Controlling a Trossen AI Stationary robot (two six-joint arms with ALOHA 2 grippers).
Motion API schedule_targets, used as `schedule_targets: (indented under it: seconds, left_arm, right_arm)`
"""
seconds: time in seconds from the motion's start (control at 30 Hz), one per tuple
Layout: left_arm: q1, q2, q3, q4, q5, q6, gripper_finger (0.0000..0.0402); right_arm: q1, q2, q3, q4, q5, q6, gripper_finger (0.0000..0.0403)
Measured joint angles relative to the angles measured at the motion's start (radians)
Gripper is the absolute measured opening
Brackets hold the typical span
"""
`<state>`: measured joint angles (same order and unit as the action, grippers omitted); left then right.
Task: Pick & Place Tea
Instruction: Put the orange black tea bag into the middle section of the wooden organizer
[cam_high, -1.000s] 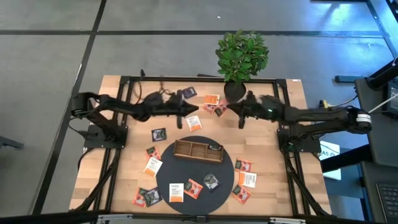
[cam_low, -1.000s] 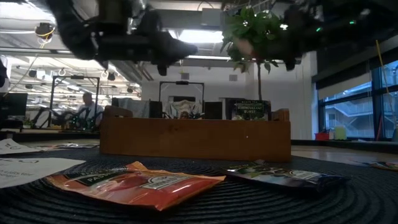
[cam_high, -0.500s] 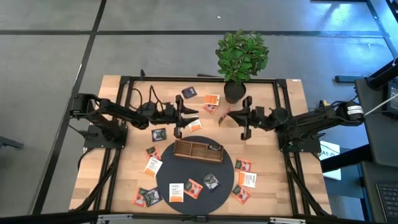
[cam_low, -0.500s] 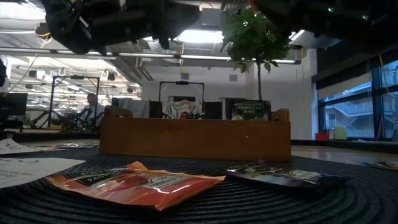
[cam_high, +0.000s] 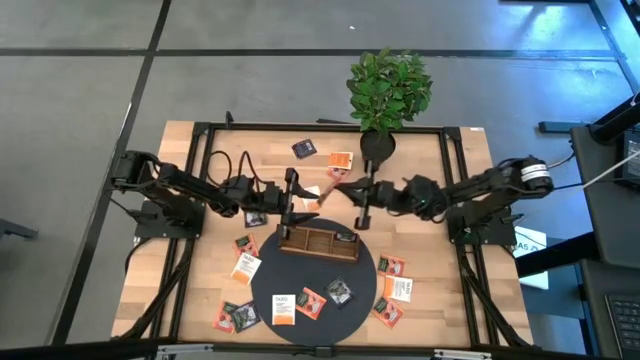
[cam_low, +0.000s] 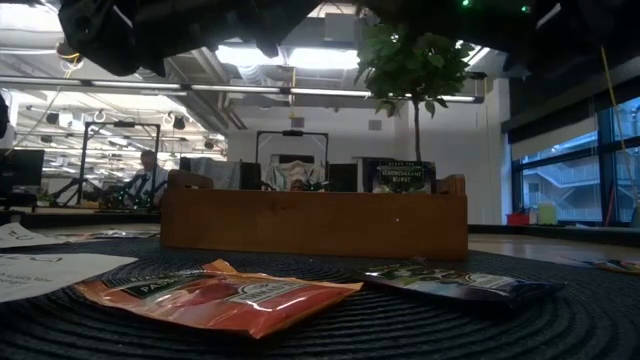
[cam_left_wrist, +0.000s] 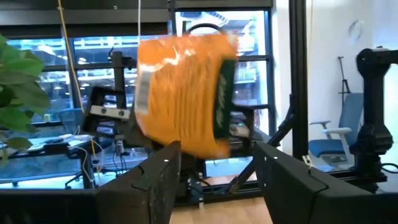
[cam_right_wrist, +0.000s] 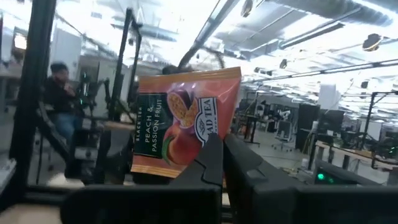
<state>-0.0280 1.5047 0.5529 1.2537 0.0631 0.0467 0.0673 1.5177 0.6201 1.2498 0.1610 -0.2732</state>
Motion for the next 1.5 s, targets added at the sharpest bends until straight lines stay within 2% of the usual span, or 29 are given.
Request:
schedule_targets:
  seconds: [0.2,0.47,0.67,0.8,1.0,1.27,1.5]
  left_arm:
    - [0.001,0.0,0.0,-0.001,-0.001,-0.007,0.0195]
    - [0.003,0.0,0.0,-0.001,-0.117,-0.007,0.0194]
    - [0.004,0.0,0.0,0.0,-0.154,0.005,0.0192]
    - [0.004,0.0,0.0,0.002,-0.158,0.003,0.0183]
    - [0.001,0.0,0.0,0.003,-0.158,0.003,0.0157]
    - [0.004,0.0,0.0,0.003,-0.17,0.001,0.0097]
    - [0.004,0.0,0.0,0.002,-0.17,0.018,0.005]
  right_arm:
    - [0.028,0.034,0.011,-0.004,0.103,-0.059,0.0007]
    - [0.072,0.034,0.011,-0.02,0.112,-0.055,0.0007]
    - [0.09,0.034,0.011,-0.043,0.117,-0.059,0.0007]
    - [0.106,0.034,0.011,-0.048,0.209,-0.099,0.0007]
    - [0.135,0.034,0.011,-0.046,0.239,-0.127,0.0007]
    - [0.142,0.034,0.011,-0.035,0.302,-0.128,0.0007]
    - [0.142,0.034,0.011,-0.048,0.302,-0.125,0.0009]
